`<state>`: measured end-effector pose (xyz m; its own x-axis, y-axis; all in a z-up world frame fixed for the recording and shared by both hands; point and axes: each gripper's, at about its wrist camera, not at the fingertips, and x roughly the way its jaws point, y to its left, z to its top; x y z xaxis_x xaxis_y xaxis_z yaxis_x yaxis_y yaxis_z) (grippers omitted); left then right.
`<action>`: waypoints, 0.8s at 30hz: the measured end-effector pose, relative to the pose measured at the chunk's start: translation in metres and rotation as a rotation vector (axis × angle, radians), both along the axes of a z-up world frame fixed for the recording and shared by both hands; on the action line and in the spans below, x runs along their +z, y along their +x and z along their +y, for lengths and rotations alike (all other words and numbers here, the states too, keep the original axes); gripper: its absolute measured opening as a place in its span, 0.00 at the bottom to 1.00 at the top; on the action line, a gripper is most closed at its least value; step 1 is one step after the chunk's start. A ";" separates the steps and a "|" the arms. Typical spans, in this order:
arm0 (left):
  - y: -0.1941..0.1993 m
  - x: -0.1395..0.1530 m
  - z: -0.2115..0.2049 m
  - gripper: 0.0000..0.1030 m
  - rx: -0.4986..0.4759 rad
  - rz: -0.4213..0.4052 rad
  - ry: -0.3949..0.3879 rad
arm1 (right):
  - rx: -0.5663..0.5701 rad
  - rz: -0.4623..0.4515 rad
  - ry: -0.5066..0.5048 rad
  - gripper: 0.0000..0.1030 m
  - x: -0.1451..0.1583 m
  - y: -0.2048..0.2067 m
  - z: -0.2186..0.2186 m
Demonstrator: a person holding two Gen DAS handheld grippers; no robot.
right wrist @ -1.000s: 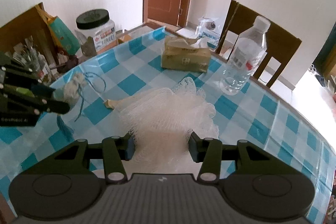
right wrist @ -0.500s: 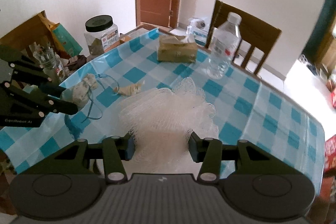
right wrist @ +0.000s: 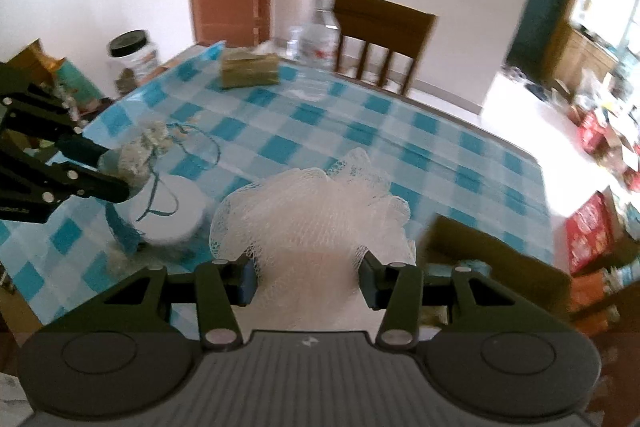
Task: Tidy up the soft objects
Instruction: 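Carry the sachet and bath puff into the cardboard box and open both tools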
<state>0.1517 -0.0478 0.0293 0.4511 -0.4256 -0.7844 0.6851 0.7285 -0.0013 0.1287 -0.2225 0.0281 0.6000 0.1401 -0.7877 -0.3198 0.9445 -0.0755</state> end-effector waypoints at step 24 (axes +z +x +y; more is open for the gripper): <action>-0.019 -0.036 -0.229 0.77 -0.125 0.019 -0.042 | -0.174 -0.024 -0.027 0.52 -0.009 0.005 -0.231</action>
<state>0.1328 -0.2763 -0.0072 0.3772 -0.5103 -0.7729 0.7703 0.6362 -0.0441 0.1336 -0.4533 0.0189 0.6318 0.0113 -0.7750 -0.1492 0.9830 -0.1073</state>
